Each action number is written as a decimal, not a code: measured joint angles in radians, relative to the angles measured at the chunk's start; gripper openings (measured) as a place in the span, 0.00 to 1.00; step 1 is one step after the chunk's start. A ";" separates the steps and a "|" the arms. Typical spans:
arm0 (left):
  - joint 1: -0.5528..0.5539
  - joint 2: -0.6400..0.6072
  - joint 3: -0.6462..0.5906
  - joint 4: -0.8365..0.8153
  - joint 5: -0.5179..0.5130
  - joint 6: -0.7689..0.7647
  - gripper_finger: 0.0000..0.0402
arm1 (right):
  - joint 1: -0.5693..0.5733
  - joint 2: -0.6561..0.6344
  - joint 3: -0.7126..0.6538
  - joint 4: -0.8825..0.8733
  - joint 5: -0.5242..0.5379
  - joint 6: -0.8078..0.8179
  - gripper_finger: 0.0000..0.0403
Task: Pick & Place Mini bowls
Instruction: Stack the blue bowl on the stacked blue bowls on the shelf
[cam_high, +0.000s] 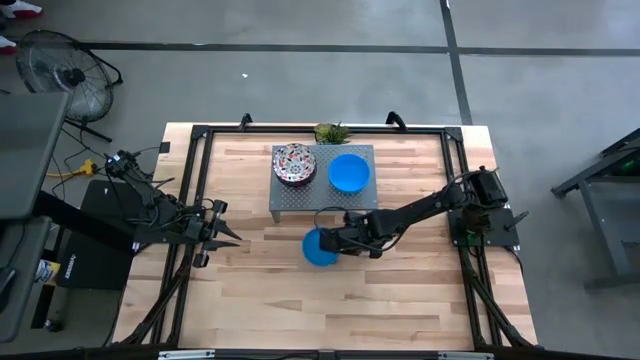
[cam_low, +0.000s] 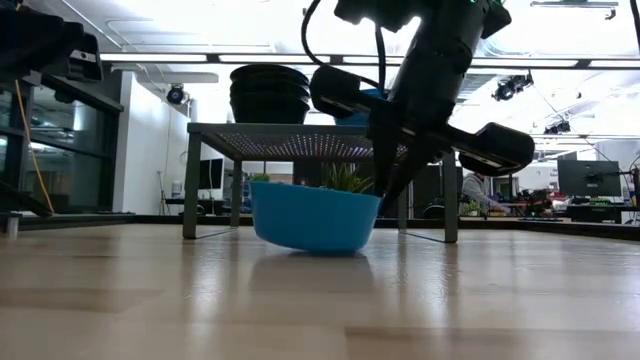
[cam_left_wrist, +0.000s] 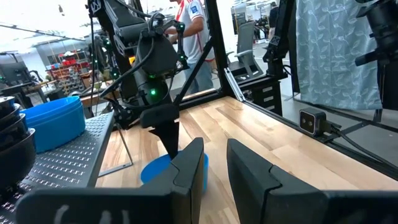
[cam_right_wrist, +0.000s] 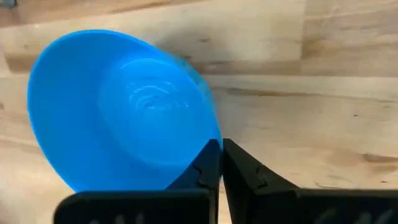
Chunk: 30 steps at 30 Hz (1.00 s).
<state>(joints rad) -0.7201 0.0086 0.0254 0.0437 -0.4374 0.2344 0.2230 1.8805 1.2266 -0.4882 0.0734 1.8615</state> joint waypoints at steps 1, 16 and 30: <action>0.000 0.000 0.000 0.000 0.000 0.000 0.16 | 0.000 0.000 0.000 0.003 -0.007 -0.011 0.00; 0.000 0.000 0.000 0.000 0.000 0.000 0.16 | 0.043 -0.003 0.117 -0.080 -0.059 -0.087 0.00; 0.000 0.000 0.000 0.000 0.000 0.000 0.16 | 0.003 -0.004 0.650 -0.778 -0.007 -0.250 0.00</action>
<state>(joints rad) -0.7200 0.0087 0.0254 0.0437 -0.4374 0.2340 0.2260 1.8767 1.8765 -1.2658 0.0663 1.6117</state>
